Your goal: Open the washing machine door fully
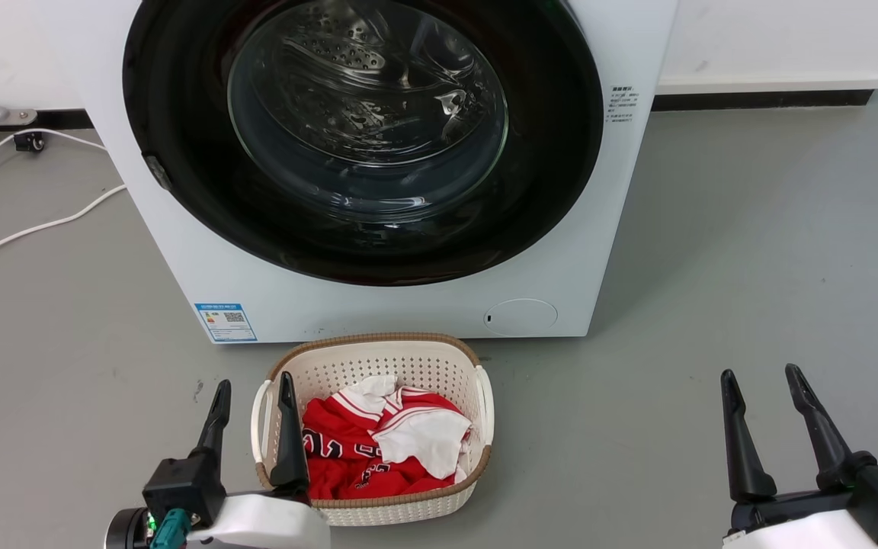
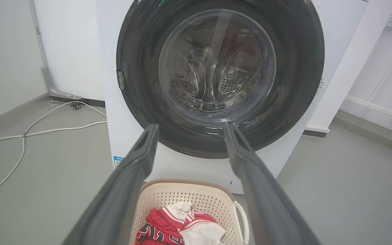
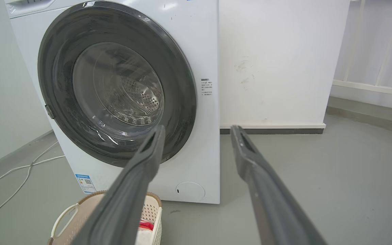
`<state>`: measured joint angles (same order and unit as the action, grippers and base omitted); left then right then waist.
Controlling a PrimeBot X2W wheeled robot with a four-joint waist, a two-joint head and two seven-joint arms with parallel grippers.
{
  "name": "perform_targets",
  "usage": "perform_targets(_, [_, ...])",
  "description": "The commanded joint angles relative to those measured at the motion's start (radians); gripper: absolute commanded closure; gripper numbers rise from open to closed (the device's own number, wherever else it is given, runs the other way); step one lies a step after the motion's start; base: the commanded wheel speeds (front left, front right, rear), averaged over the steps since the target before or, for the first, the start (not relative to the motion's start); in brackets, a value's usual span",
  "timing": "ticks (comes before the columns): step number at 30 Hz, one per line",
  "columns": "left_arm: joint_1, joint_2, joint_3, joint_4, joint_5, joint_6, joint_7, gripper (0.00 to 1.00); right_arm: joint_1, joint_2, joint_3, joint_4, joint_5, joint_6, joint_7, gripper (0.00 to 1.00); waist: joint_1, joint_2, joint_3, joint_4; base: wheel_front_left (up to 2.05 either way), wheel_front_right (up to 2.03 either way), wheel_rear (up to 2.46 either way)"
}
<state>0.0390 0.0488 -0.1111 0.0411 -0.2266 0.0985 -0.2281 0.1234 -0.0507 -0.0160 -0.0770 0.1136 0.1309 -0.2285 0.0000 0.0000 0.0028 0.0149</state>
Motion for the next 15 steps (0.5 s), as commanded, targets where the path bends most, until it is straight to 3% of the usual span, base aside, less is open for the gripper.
perform_targets(1, [0.01, 0.002, -0.002, 0.001, 0.024, 0.008, -0.009, 0.0, 0.011, 0.0, 0.0, -0.009, -0.027, 0.0, -0.008, 0.0, 0.0, 0.0, -0.001, 0.0, 0.0, 0.0, 0.0])
perform_targets(15, [0.023, 0.002, -0.015, 0.021, 0.103, 0.027, -0.033, 0.0, 0.027, 0.001, -0.008, -0.009, -0.103, 0.0, -0.034, 0.0, 0.0, 0.0, -0.006, 0.001, 0.0, 0.0, 0.0])
